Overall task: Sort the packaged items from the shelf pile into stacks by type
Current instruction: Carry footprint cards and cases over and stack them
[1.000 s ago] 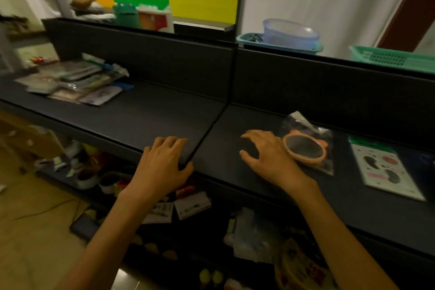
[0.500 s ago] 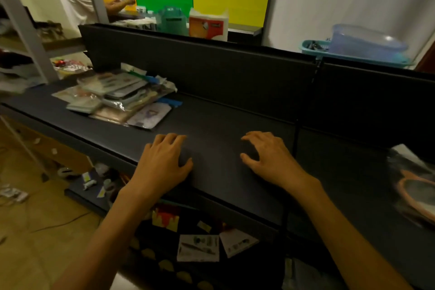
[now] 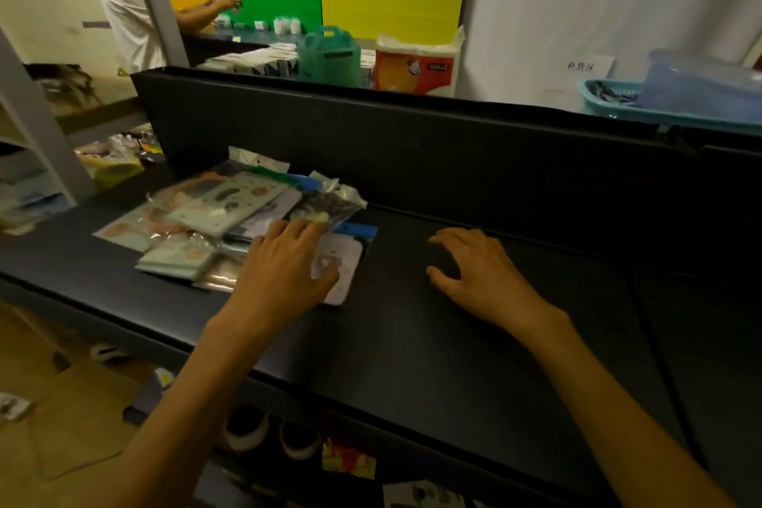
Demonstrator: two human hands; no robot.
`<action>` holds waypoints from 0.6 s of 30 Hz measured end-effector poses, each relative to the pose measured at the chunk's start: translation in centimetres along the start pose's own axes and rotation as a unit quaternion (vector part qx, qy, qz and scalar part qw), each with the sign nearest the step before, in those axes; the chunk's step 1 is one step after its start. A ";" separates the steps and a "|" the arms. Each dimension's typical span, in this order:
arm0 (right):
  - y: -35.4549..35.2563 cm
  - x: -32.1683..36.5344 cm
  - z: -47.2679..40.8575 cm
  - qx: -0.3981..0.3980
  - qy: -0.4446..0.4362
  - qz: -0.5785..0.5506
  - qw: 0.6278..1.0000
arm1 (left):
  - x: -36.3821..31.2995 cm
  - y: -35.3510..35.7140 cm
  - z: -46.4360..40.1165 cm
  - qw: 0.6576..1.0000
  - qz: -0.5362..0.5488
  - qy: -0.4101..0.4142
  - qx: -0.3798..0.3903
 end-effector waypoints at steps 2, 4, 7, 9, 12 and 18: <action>0.9 1.3 -1.6 0.001 0.008 0.007 1.000 | 2.3 -0.2 -1.2 1.000 0.007 0.001 -0.008; 1.6 2.8 -3.2 -0.005 0.019 0.012 1.000 | 5.1 -0.4 -2.5 1.000 0.018 0.002 -0.015; 2.6 5.8 -5.4 -0.019 0.034 0.005 0.999 | 9.7 -0.6 -4.3 0.999 0.033 0.023 -0.016; 3.2 7.9 -6.4 -0.025 0.042 -0.005 0.999 | 12.4 -0.7 -5.5 0.998 0.041 0.034 -0.025; 4.4 11.1 -8.0 -0.023 0.057 -0.019 0.998 | 16.3 -0.4 -7.7 0.998 0.035 0.046 0.000; 5.2 16.7 -10.3 -0.090 0.103 -0.059 0.989 | 20.6 1.4 -10.0 0.994 0.033 0.086 0.058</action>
Point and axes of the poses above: each hand's wrist, its own z-axis away from the middle knuckle, its own y-axis out of the palm, x = y × z, the point moved 4 cm from there along -z, towards the middle knuckle, and after that the axes turned 3 degrees about -y, right-handed, at the moved point
